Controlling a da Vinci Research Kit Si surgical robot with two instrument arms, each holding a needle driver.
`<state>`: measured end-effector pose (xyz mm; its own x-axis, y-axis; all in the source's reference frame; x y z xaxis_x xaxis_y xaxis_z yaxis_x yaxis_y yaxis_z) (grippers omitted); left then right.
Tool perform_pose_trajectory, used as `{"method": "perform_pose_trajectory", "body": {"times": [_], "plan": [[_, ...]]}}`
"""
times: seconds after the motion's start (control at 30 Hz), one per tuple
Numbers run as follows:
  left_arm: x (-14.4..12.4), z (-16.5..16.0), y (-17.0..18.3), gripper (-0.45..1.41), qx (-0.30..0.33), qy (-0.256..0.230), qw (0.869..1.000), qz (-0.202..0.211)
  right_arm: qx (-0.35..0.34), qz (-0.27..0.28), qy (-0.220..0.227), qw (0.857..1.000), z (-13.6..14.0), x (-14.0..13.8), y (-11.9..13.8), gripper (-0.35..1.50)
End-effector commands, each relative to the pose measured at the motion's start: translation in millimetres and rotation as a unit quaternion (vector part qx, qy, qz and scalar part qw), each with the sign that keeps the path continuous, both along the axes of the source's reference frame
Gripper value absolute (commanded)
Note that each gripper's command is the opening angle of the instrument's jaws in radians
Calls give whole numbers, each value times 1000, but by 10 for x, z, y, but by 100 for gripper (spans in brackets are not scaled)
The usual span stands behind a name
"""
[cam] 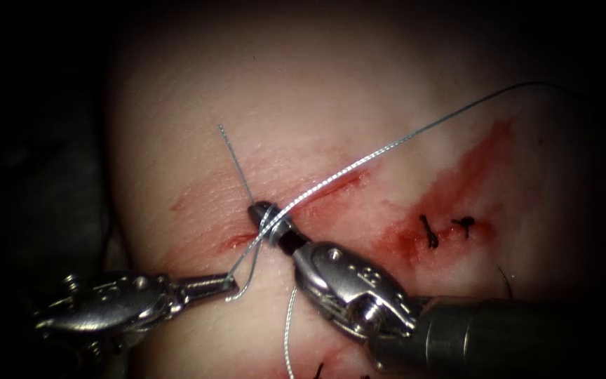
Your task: Wound Closure
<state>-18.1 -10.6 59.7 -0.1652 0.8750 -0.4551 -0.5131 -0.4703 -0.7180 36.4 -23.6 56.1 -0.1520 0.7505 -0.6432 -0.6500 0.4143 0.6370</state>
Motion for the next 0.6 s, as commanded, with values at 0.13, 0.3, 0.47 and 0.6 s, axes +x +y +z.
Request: {"method": "perform_pose_trajectory", "body": {"times": [0.13,0.3,0.47,0.6], "plan": [[-4,7,-3,-45,-1,1,1000,-2,-5,-2,-2,1000,4,9,0,-5],[-3,7,-3,-45,-1,2,1000,-3,-5,-2,-3,1000,5,10,2,37],[-3,8,-2,-45,-1,5,1000,-3,-5,0,-3,1000,8,9,4,49],[-3,8,-2,-45,-1,6,1000,-4,-5,0,-4,1000,9,10,6,19]]}}
